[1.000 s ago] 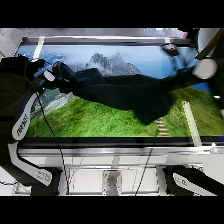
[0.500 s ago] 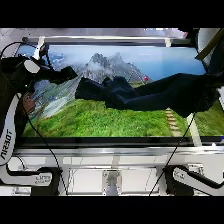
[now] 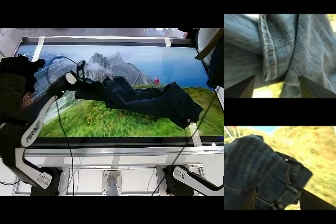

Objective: Fold the clothes and pants, and hang the long-sleeved shirts on hangers.

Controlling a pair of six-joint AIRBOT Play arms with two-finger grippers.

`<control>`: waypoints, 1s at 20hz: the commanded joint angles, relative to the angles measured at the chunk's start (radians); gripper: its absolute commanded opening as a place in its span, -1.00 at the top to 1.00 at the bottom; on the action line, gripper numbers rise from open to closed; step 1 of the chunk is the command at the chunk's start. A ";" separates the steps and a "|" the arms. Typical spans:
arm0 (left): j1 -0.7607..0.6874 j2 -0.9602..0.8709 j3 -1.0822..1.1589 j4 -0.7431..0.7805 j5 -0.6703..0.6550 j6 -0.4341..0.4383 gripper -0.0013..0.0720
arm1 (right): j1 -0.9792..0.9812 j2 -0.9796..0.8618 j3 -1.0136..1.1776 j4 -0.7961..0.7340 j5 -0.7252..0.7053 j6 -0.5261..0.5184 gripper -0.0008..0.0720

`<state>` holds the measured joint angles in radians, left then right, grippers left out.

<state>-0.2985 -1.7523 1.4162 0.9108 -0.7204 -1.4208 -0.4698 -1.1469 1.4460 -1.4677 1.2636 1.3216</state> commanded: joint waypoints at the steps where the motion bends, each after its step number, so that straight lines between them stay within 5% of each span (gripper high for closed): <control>1: -0.038 -0.099 0.018 -0.085 0.081 0.024 -0.67 | -0.050 0.063 0.000 0.032 0.058 -0.015 -0.52; 4: -0.039 -0.130 0.056 -0.088 0.080 0.024 -0.39 | -0.049 0.068 0.000 0.076 0.072 -0.032 -0.52; 5: -0.040 -0.131 0.065 -0.100 0.079 0.024 -0.03 | -0.049 0.068 -0.001 0.091 0.072 -0.033 -0.52; 6: -0.043 -0.131 0.077 -0.114 0.067 0.025 0.78 | -0.049 0.068 -0.002 0.101 0.073 -0.034 -0.52; 7: -0.043 -0.129 0.094 -0.112 0.035 0.044 0.92 | -0.049 0.068 -0.002 0.101 0.080 -0.048 -0.52; 10: -0.021 -0.079 0.129 -0.099 -0.064 0.077 0.92 | -0.077 0.071 -0.029 0.085 0.112 -0.087 -0.52; 13: 0.023 0.010 0.129 -0.056 -0.135 0.091 0.92 | -0.165 0.076 -0.279 0.163 0.152 -0.142 -0.52; 16: 0.051 0.068 0.129 -0.024 -0.216 0.091 0.92 | -0.285 0.078 -0.630 0.433 -0.028 -0.196 -0.52; 20: 0.055 0.096 0.129 0.017 -0.269 0.091 0.92 | -0.347 0.076 -0.864 0.432 -0.156 -0.241 -0.52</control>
<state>-0.2516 -1.6825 1.5433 0.8948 -0.9333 -1.3334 -0.7639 -1.0710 0.7574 -1.0946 1.2148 1.1229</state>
